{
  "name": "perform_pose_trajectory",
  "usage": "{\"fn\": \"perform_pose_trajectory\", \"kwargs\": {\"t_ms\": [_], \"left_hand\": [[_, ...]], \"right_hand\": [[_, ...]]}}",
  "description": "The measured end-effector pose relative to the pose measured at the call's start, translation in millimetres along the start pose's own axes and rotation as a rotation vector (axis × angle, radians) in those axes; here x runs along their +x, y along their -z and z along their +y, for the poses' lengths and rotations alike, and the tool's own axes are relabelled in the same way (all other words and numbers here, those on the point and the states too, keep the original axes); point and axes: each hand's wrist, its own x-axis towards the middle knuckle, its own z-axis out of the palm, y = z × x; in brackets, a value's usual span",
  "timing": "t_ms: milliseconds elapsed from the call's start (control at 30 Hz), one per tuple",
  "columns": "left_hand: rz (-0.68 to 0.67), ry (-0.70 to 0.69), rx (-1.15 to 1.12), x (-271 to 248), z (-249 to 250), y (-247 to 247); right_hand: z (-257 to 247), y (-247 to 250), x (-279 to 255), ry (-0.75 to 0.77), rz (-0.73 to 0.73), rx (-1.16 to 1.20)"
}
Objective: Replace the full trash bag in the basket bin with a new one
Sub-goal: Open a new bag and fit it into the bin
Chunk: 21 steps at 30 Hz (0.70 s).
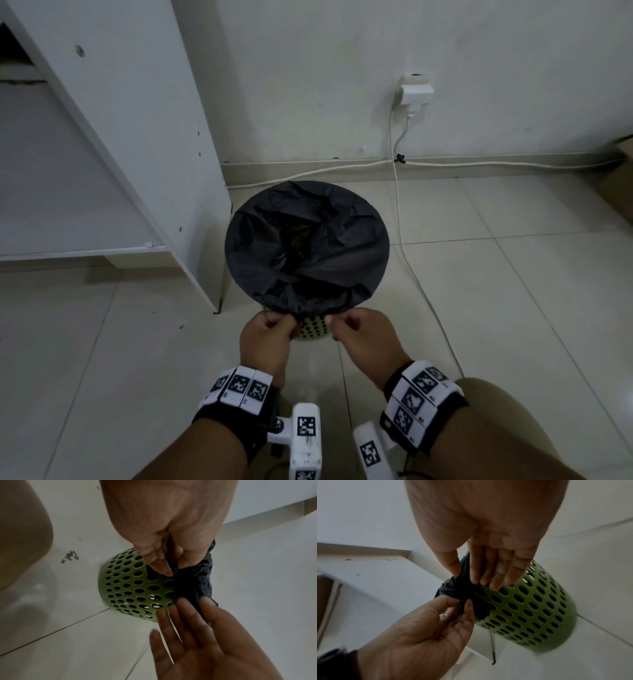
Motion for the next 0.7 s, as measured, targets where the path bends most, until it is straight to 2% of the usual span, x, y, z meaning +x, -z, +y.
{"fn": "perform_pose_trajectory", "kwargs": {"t_ms": [100,167,233,300,367,567,700], "left_hand": [[0.008,0.017,-0.165,9,0,2],[-0.022,0.029,-0.246,12,0,4],[-0.033,0.026,-0.273,13,1,6],[-0.027,0.002,-0.238,12,0,8],[-0.01,-0.051,-0.165,13,-1,9],[0.108,-0.238,0.063,15,1,16],[0.138,-0.33,0.231,12,5,17]], "right_hand": [[-7,19,-2,0.233,0.286,-0.187],[-7,27,5,0.389,0.352,-0.365],[-6,32,16,0.454,0.272,-0.609],[-2,33,27,0.503,0.135,-0.741],[5,31,38,0.56,0.061,-0.747],[12,18,50,0.694,-0.044,-0.684],[9,9,40,0.667,-0.051,-0.621]]}}
